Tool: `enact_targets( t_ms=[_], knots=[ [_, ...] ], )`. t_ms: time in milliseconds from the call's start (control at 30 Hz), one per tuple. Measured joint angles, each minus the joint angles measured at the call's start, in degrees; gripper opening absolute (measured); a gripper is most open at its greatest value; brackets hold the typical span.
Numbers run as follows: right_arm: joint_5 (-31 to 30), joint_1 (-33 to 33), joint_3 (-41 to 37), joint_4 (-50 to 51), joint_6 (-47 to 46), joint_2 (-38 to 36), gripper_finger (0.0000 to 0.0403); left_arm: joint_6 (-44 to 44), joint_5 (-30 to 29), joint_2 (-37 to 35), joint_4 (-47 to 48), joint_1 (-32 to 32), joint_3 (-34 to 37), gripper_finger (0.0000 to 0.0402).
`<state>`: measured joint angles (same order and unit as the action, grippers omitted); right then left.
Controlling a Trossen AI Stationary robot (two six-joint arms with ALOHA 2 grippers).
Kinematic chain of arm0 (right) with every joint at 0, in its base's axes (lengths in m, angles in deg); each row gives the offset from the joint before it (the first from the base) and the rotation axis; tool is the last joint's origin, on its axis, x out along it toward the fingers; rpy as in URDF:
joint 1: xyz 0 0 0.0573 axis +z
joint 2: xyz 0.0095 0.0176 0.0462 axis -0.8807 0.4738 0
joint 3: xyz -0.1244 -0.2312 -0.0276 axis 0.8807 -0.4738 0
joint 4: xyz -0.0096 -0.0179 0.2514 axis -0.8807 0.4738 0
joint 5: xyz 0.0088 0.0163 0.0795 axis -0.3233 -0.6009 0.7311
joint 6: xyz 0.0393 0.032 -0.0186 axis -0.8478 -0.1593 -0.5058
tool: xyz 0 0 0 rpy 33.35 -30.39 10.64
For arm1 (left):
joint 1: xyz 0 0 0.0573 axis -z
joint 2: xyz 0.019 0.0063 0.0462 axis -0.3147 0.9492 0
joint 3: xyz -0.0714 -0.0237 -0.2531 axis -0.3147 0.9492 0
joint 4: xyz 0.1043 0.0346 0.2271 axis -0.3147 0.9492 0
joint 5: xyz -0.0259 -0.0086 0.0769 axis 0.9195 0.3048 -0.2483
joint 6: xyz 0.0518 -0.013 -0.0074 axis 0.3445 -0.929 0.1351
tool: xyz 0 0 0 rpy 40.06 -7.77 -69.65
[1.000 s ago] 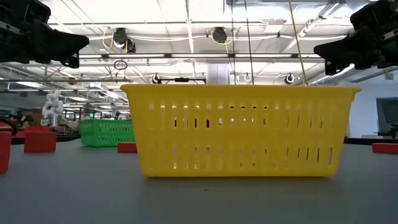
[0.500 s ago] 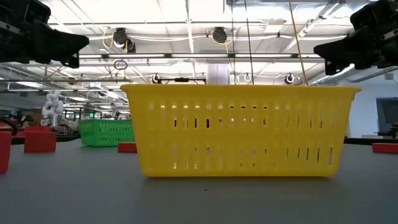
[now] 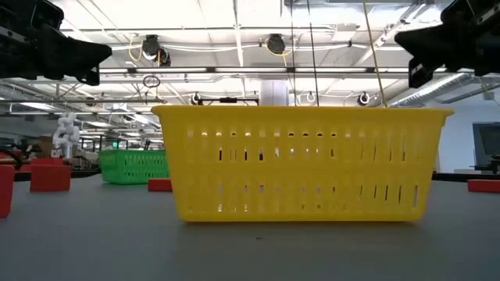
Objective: Sort & place blocks by color
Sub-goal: Put the orange block into the green bin
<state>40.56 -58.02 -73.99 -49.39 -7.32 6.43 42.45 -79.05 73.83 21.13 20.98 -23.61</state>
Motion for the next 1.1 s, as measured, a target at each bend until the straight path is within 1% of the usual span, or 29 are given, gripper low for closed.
enact_targets(
  t_ms=[233, 367, 433, 533, 633, 733, 833, 900, 967, 1100],
  knots=[
    [-0.3, 0.0, 0.0, -6.2, -1.2, 0.0, 0.0, 0.0, 0.0, 0.0, 0.0, 0.0, 0.0, 0.0021],
    [-6.9, 0.0, 0.0, -6.3, -1.2, 0.9, 0.0003, 0.0, 0.0, 0.0, 0.0, 0.0, 0.0, 0.0021],
    [-7.9, 0.0, 0.0, -6.0, -1.0, 2.8, 0.0015, 0.0, 0.0, 0.0, 0.0, 0.0, 0.0, 0.0021],
    [-10.6, 0.0, 0.0, -6.4, -3.6, 7.0, 0.0056, 0.0, 0.0, 0.0, 0.0, 0.0, 0.0, 0.0021],
    [-13.6, 0.0, 0.0, -8.2, -6.6, 12.3, 0.0115, 0.0, 0.0, 0.0, 0.0, 0.0, 0.0, 0.0021],
    [-13.8, 0.0, 0.0, -12.9, -7.9, 18.4, 0.0177, 0.0, 0.0, 0.0, 0.0, 0.0, 0.0, 0.0021],
    [-16.9, 0.1, 1.1, -17.5, -9.2, 25.3, 0.0229, 0.0, 0.0, 0.0, 0.0, 0.0, 0.0, 0.0021],
    [-17.9, 0.1, 2.7, -17.0, -9.2, 30.4, 0.0252, 0.0, 0.0, 0.0, 0.0, 0.0, 0.0, 0.0021],
    [-18.0, 0.1, 5.5, -16.5, -8.0, 35.6, 0.0265, 0.0, 0.0, 0.0, 0.0, 0.0, 0.0, 0.0021],
    [-17.9, 0.2, 11.8, -17.3, -5.6, 46.2, 0.0271, 0.0, 0.0, 0.0, 0.0, 0.0, 0.0, 0.0021]
  ],
)
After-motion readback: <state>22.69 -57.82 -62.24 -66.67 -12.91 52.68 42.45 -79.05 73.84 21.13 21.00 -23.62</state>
